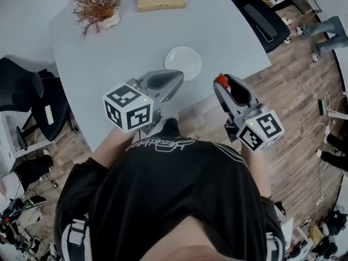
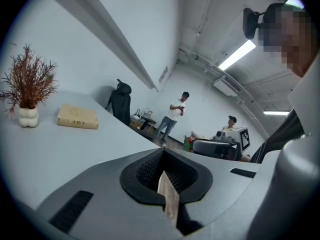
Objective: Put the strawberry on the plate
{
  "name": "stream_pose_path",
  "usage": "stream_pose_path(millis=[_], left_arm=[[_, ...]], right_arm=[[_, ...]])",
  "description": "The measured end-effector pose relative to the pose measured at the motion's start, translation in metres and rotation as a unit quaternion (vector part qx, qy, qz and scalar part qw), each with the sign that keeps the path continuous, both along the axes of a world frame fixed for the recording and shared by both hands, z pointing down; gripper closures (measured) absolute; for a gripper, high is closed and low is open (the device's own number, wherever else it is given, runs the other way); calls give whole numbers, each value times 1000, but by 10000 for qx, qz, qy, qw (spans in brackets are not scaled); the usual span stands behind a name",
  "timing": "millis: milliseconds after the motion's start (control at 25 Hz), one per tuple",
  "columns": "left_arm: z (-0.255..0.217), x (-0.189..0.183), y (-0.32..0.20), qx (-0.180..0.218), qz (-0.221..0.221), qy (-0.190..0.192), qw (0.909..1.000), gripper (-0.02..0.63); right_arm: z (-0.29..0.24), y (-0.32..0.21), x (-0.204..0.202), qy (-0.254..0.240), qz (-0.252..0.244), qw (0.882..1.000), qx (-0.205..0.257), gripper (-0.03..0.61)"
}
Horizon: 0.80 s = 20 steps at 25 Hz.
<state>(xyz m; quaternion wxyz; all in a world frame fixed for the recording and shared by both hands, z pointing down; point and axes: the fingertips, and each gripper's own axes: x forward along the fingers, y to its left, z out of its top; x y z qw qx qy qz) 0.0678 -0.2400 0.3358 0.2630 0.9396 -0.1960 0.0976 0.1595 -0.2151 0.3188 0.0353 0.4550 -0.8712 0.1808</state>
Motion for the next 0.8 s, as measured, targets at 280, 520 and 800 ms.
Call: stream_pose_path(millis=[280,520,800], left_arm=[[16,-14,-27,-133,-39,13,9999,606],[25,-25,-46,-182,-136,47,9997,606],[49,-43,-63,-342,-319,-93,9989,606]], right_arm=[[11,-30,-15,296,-73,9995,-81,445],[18,-50,-31,665,-265,9974,-63,445],[32,-70,-50,957,-463,9942,-146,445]])
